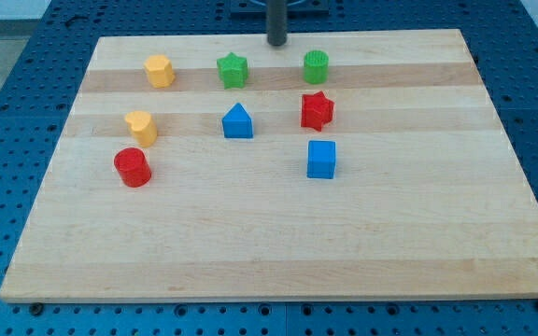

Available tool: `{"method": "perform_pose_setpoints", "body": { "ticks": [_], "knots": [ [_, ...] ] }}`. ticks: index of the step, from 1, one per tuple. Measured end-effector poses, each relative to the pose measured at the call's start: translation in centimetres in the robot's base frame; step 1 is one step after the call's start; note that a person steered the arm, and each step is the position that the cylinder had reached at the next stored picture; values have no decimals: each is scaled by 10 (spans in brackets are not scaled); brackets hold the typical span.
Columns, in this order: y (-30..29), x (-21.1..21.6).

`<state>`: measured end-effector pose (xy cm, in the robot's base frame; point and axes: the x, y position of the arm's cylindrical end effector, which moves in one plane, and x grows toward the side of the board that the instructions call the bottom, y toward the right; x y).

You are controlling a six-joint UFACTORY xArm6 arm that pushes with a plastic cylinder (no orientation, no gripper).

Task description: Push green star closer to blue triangle

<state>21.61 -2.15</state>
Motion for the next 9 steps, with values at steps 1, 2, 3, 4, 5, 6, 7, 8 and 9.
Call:
{"method": "perform_pose_setpoints", "body": {
  "ticks": [1, 2, 3, 4, 5, 6, 7, 8, 9],
  "knots": [
    [-22, 17],
    [-24, 17],
    [-25, 15],
    [-39, 15],
    [-42, 24],
    [-42, 39],
    [-42, 55],
    [-50, 61],
    [-61, 61]
  ]
}}
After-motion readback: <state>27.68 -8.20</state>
